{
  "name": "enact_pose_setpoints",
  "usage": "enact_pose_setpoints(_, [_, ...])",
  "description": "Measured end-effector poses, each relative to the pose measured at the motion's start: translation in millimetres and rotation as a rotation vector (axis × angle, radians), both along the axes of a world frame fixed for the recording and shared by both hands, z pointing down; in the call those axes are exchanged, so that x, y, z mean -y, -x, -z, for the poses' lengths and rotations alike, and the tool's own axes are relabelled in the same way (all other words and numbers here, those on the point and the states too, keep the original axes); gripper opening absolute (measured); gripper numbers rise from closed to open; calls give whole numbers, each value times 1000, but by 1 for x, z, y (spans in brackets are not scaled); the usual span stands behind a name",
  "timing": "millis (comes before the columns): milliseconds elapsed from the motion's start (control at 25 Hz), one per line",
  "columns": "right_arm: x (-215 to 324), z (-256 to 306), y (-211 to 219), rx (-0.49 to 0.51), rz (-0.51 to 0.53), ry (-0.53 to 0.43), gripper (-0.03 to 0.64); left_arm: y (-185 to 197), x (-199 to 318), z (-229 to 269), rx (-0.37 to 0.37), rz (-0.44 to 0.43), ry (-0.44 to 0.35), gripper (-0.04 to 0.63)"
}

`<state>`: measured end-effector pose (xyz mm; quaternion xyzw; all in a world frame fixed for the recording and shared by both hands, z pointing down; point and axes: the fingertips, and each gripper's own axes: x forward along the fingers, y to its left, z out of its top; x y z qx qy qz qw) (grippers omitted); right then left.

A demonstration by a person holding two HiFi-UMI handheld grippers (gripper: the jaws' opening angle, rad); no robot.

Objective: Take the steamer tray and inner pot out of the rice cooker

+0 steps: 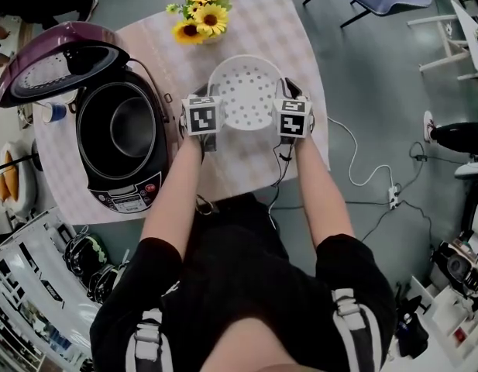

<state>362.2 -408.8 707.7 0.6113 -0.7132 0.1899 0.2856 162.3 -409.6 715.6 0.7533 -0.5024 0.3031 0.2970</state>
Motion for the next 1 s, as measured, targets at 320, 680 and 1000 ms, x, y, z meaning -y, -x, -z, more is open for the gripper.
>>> enact_pose_setpoints(320, [10,-11,-4,-11,6,48,41,0,12,-19,12,8,55,38])
enact_pose_setpoints(680, [10,11,-2,16,-36,31,73,9,11,10,94,69,-44,108])
enact_pose_setpoints(1000, [-13,163,39,132,-31,-296,72,-2,-12,150,-53,-34,-364,121])
